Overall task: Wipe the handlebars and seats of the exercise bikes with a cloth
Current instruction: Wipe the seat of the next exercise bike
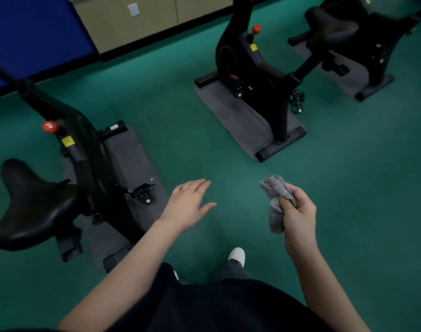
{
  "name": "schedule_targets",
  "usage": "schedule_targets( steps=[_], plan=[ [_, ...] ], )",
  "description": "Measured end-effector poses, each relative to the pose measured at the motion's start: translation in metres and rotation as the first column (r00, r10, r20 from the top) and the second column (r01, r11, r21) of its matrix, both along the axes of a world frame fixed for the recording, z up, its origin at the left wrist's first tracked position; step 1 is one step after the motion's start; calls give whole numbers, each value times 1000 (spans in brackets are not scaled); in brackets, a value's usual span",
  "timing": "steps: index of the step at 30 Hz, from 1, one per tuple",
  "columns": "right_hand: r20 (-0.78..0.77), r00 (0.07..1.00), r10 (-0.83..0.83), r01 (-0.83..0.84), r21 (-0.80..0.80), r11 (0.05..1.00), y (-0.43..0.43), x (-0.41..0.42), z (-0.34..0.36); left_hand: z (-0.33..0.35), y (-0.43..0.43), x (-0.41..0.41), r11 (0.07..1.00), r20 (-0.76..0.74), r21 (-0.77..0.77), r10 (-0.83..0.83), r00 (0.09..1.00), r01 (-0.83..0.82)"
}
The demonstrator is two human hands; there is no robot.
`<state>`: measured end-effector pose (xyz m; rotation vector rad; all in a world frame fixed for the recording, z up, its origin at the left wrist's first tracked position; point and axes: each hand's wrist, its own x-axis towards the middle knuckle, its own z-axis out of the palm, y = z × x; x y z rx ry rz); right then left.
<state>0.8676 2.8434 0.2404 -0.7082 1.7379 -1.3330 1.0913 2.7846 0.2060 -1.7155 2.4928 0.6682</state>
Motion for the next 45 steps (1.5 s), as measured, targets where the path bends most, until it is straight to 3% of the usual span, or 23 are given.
schedule_targets(
  steps=[8,16,33,39,45],
  plan=[
    [20,991,-133,133,13,991,-22,-108,4,5,-39,-116,997,14,-12,-79,997,80],
    [34,984,-177,174,58,983,-85,-156,0,2,-112,-166,998,20,-3,-70,997,71],
    [-55,996,-67,69,53,996,-349,-239,21,0,-407,-278,994,44,-7,-112,993,113],
    [22,997,-78,77,53,996,-385,-291,15,0,-435,-333,994,34,21,-110,993,109],
    [5,1000,-24,23,56,998,-400,-389,9,-8,-427,-393,997,18,70,18,1000,-19]
  ],
)
